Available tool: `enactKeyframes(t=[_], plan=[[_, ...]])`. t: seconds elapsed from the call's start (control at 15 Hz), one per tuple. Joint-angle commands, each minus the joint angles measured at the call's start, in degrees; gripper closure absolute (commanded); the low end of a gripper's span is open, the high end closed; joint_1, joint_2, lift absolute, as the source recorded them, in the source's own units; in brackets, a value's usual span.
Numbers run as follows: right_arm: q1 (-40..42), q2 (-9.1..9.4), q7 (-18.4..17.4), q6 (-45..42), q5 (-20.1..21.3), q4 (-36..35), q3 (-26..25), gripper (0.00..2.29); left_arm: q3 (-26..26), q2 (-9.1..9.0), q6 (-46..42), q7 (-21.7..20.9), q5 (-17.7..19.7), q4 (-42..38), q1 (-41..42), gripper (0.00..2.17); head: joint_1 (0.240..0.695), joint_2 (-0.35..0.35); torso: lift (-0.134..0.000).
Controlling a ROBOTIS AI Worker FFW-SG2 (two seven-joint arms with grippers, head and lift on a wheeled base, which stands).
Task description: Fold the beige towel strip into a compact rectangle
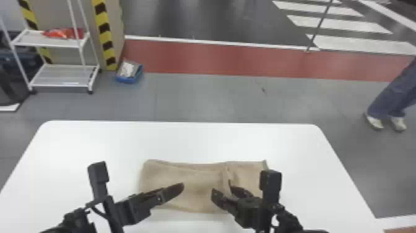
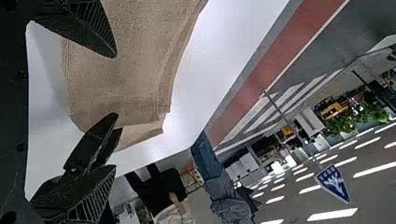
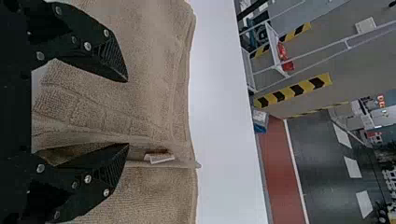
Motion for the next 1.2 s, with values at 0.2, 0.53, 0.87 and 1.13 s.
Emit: enactKeyframes(t=[0.2,0.53,0.87,1.13], plan=[[-1.8,0.02,-0.4,2.4,0.0,0.7,-0.1,0.9,-0.7,-0.09,0.0,0.1,0.0,-0.1,0.3,0.04,0.695,-0.165,0.0],[-1.3,-0.07,0.6,2.4,-0.3,-0.6,-0.6,1.42,0.0,0.0,0.2,0.0,0.3,-0.2,0.6,0.04,0.695,-0.165,0.0],[0.3,-0.24,8.2,-5.9,-0.7,-4.6,-3.6,1.42,-0.1,-0.09,0.2,0.1,0.3,0.0,0.6,0.04,0.695,-0.16,0.0],[-1.6,-0.42,11.6,-11.8,-1.0,1.9,-8.6,1.42,-0.3,-0.17,0.4,0.2,0.2,0.1,0.7,0.04,0.695,-0.183,0.0]])
